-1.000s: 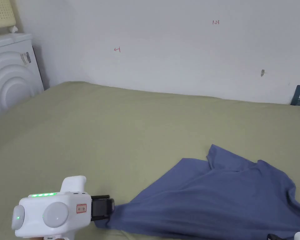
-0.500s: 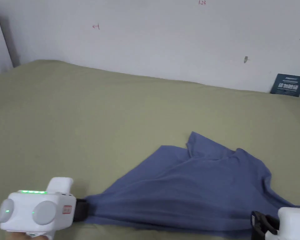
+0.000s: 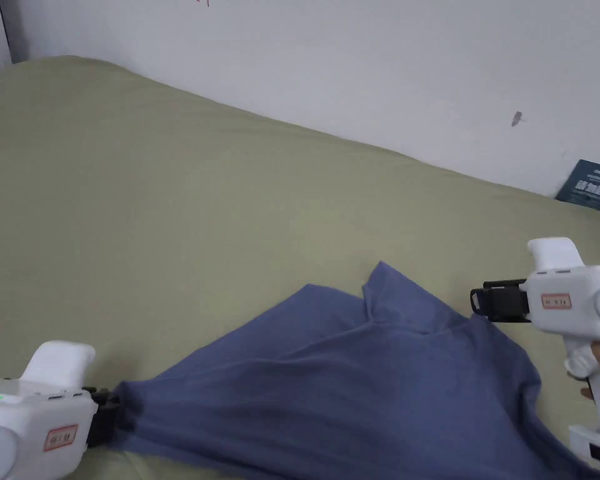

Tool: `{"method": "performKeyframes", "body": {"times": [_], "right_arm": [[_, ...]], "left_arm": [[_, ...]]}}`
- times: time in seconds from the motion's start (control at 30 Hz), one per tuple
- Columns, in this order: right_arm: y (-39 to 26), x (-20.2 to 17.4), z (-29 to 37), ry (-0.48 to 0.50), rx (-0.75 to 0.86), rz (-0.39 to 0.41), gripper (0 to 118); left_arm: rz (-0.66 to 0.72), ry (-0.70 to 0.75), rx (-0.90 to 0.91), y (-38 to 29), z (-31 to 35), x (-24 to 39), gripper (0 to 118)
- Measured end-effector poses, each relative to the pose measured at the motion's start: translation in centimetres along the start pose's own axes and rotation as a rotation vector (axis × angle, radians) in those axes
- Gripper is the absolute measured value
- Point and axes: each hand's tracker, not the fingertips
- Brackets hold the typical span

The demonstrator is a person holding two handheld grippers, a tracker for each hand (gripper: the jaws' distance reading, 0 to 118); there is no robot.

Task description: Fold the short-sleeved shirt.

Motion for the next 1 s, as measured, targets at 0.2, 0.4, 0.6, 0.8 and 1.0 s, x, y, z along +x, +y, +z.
{"method": "performKeyframes", "body": {"times": [0.2,0.4,0.6,0.8,1.0], "right_arm": [[3.4,2.3,-7.6,0.098,-0.219,0.051,72],[2.1,2.9,-12.4,0.055,-0.38,0.185,71],[1.0,2.2,-11.8,0.133,-0.35,0.111,5],[1.6,1.7,-8.5,0.118,-0.223,0.023,5],[4.3,3.1,-1.7,0.109,-0.043,-0.035,5]], "left_arm": [[0.015,0.001,-0.007,0.0,-0.5,-0.2,1],[0.002,0.02,-0.009,-0.2,-0.3,0.5,1],[-0.017,0.025,-0.015,0.1,-0.5,0.1,1],[-0.012,0.012,0.003,0.7,0.4,-0.3,1],[0.007,-0.057,0.083,4.1,2.5,-1.2,1]]}}
